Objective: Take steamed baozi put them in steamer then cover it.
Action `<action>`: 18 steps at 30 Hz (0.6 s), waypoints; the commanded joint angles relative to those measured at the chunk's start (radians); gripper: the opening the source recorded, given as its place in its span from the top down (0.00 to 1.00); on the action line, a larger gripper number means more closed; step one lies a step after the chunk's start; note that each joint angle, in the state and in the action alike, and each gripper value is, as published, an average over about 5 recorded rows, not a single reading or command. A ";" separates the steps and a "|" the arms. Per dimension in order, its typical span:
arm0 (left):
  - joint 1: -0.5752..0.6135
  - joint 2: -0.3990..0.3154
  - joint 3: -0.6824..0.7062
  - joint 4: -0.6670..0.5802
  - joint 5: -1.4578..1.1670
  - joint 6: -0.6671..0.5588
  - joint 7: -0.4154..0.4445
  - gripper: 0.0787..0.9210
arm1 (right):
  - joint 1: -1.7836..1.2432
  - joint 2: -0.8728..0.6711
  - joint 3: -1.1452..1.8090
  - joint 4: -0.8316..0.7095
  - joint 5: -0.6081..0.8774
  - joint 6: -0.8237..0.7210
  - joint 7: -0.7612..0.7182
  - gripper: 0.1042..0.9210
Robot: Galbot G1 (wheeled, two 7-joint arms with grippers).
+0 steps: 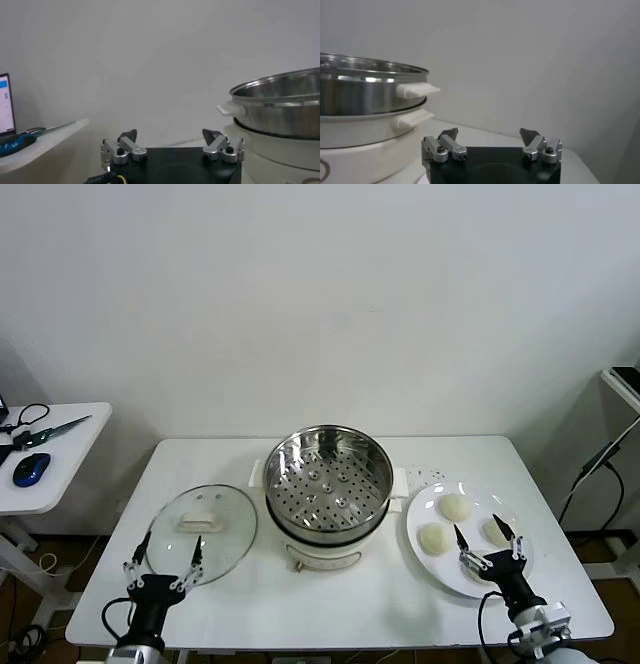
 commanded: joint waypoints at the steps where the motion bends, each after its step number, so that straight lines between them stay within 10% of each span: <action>1: 0.001 0.001 0.001 -0.001 0.004 0.002 -0.004 0.12 | 0.003 0.001 -0.002 0.008 0.024 -0.010 -0.014 0.12; 18: 0.004 0.021 0.013 -0.019 -0.047 0.057 -0.011 0.12 | 0.480 -0.628 -0.126 -0.357 -0.275 -0.147 -0.807 0.12</action>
